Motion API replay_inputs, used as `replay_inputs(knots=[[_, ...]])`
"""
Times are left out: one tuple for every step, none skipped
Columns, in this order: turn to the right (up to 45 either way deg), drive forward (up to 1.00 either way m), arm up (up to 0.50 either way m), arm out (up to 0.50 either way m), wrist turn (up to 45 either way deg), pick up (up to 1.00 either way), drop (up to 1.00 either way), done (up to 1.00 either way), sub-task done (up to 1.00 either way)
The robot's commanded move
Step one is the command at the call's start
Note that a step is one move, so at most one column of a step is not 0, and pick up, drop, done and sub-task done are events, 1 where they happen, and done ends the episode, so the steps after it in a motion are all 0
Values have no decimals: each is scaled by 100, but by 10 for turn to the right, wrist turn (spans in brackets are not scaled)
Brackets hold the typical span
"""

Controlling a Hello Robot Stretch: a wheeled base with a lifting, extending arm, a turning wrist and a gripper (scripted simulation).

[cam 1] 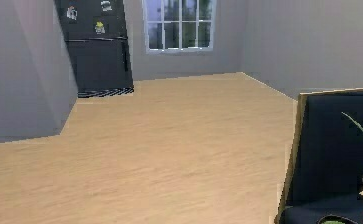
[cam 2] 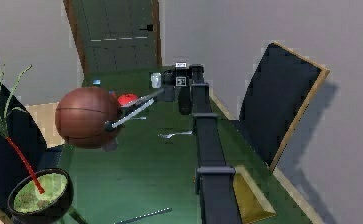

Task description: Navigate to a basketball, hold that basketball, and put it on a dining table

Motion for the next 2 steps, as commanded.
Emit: replay_inputs(knots=[[0,0,0,0,0,0,100,0,0],[0,0,10,0,0,0,0,0,0]])
